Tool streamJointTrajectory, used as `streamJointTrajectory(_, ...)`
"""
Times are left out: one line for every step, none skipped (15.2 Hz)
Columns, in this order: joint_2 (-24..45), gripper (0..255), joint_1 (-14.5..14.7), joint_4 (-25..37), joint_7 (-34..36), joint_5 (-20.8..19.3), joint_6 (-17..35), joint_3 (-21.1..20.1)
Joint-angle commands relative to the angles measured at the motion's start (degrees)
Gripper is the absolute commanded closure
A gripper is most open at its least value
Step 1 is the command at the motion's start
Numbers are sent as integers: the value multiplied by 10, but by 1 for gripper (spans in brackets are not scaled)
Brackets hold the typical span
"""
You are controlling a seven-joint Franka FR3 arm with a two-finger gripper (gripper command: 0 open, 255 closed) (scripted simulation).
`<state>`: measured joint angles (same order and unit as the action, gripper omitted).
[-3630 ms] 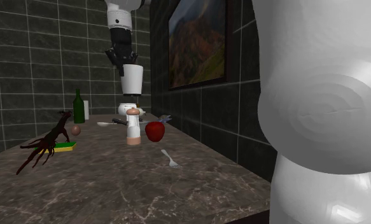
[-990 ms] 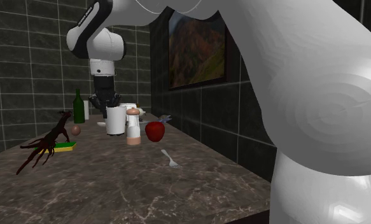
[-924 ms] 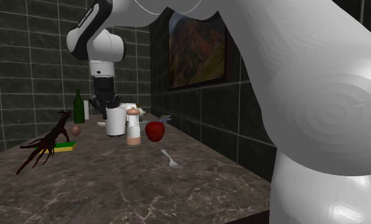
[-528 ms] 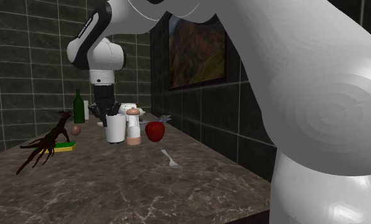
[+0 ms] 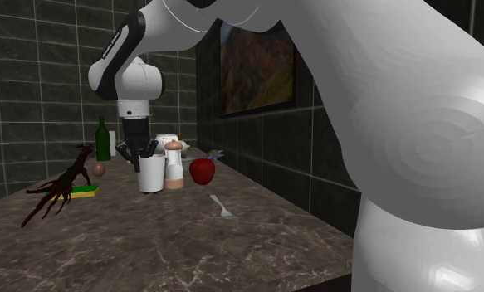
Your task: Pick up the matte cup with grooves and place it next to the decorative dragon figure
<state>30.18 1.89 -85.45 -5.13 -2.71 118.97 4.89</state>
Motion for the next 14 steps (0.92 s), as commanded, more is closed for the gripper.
streamJointTrajectory(0,255,0,0,0,0,0,0)
streamJointTrajectory(0,255,0,0,0,0,0,0)
streamJointTrajectory(0,255,0,0,0,0,0,0)
streamJointTrajectory(0,0,0,0,0,0,0,0)
streamJointTrajectory(0,0,0,0,0,0,0,0)
streamJointTrajectory(0,0,0,0,0,0,0,0)
streamJointTrajectory(0,0,0,0,0,0,0,0)
streamJointTrajectory(0,0,0,0,0,0,0,0)
streamJointTrajectory(0,0,0,0,0,0,0,0)
streamJointTrajectory(-8,0,1,8,0,0,-15,0)
streamJointTrajectory(-15,0,2,16,0,-1,-30,0)
streamJointTrajectory(-21,0,3,26,0,-1,-46,0)
streamJointTrajectory(-25,0,3,34,0,-1,-59,0)
streamJointTrajectory(-25,0,3,34,0,-1,-59,0)
